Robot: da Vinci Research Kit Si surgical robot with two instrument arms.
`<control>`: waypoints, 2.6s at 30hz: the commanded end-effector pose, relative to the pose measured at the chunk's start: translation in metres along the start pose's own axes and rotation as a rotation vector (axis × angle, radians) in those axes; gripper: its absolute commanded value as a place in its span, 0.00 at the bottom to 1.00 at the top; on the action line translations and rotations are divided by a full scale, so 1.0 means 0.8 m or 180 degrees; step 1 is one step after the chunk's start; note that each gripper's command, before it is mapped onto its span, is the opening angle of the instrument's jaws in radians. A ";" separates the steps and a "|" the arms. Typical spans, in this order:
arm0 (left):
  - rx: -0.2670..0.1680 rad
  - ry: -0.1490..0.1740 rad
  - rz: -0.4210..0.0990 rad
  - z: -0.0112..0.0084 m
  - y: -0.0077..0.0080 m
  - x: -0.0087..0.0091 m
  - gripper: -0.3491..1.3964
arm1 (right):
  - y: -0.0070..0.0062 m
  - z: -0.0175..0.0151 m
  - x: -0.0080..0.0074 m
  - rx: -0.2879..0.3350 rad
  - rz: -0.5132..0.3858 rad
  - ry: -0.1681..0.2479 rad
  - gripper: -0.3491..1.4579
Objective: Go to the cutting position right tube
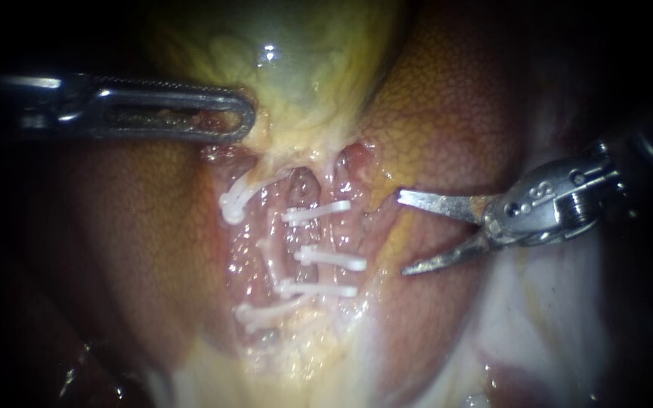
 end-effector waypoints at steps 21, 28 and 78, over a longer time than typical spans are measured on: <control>-0.0051 -0.0024 -0.0059 -0.0068 -0.0007 -0.0041 0.00 | -0.0001 0.0001 0.0006 0.0117 0.0003 0.0060 0.92; -0.0052 -0.0024 -0.0060 -0.0068 -0.0008 -0.0041 0.00 | 0.0007 -0.0001 0.0030 0.0342 0.0552 0.0161 0.91; -0.0070 -0.0033 -0.0059 -0.0061 -0.0014 -0.0037 0.00 | 0.0031 0.0132 0.0011 0.1889 0.1781 0.0804 0.69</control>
